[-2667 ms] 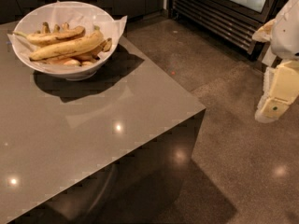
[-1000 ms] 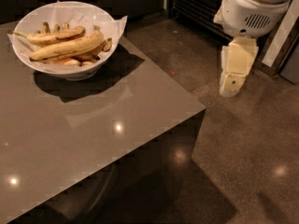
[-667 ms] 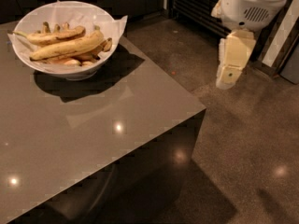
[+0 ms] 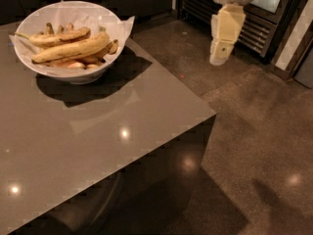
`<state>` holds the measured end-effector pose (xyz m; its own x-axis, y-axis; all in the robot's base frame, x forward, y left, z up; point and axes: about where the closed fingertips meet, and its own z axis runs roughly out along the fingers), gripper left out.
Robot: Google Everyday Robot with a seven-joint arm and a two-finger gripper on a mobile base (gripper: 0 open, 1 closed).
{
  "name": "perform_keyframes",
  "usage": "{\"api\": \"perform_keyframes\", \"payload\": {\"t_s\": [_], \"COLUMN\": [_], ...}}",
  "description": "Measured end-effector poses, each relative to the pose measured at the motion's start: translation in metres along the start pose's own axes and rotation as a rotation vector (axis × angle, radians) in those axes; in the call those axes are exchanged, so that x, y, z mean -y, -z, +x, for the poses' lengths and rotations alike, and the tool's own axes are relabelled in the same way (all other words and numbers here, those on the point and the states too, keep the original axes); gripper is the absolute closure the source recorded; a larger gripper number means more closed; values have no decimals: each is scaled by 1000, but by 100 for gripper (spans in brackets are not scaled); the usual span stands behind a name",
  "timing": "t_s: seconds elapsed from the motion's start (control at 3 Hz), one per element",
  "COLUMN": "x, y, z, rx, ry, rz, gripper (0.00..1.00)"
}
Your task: Pick banana from white bowl
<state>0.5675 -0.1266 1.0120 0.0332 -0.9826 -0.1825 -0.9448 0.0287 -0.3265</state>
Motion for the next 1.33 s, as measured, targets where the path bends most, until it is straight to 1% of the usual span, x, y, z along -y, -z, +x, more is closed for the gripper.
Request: {"api": "perform_keyframes", "payload": {"t_s": [0.33,0.67,1.0,1.33], "x": [7,11,28,54], "y": [3,1,-2,-9], "z": [-5,-7,-18,-42], "rx": [14,33,86,124], "ry": [3,-4,-5,56], "rz": [26,32,40,32], "gripper": [0,0,0,0]}}
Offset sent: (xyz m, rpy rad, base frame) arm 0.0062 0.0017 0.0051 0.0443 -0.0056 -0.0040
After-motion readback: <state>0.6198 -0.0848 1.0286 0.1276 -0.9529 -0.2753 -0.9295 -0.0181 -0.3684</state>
